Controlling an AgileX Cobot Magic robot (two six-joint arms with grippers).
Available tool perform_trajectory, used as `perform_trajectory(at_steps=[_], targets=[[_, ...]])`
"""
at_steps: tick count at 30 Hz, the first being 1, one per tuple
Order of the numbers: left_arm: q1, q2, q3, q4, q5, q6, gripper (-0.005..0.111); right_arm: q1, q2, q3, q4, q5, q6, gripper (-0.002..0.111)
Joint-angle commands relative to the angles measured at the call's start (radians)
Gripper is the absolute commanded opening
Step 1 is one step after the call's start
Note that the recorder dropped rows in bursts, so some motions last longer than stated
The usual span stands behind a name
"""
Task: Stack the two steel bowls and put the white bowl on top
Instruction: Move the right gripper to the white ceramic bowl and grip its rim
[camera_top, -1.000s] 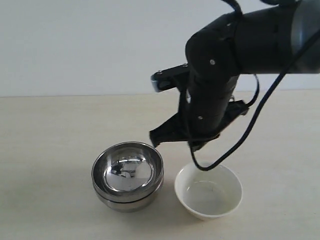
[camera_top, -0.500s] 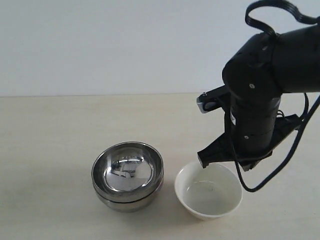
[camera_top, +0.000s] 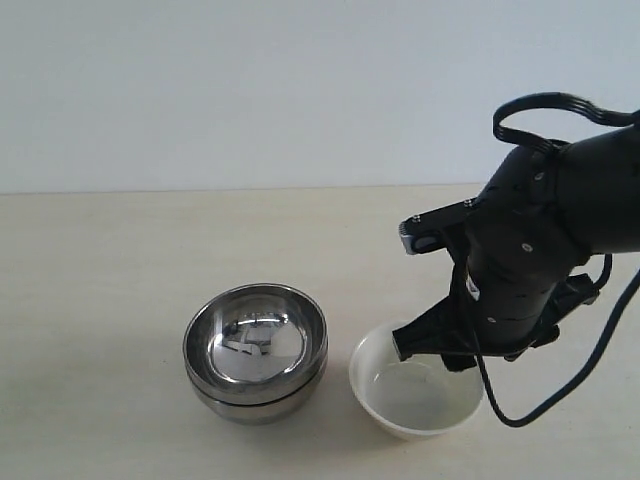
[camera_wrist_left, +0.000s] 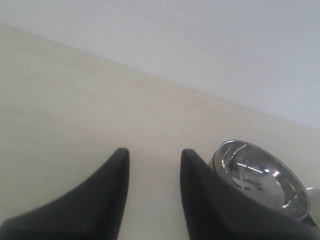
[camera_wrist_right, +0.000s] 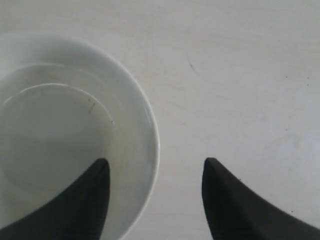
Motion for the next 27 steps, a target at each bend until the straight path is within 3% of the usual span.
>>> perform_trajectory(at_steps=[1,5,14,27], targets=[[0.003,-0.003,0.004,-0.003,-0.003,0.001,0.032,-0.011,-0.006,0.003,-0.062,-0.03,0.11,0.047],[0.003,-0.003,0.004,-0.003,-0.003,0.001,0.032,-0.011,-0.006,0.069,-0.082,-0.184,0.171,0.047],[0.003,-0.003,0.004,-0.003,-0.003,0.001,0.032,-0.011,-0.006,0.087,-0.124,-0.163,0.248,0.047],[0.003,-0.003,0.004,-0.003,-0.003,0.001,0.032,-0.011,-0.006,0.209,-0.116,-0.369,0.279,0.047]])
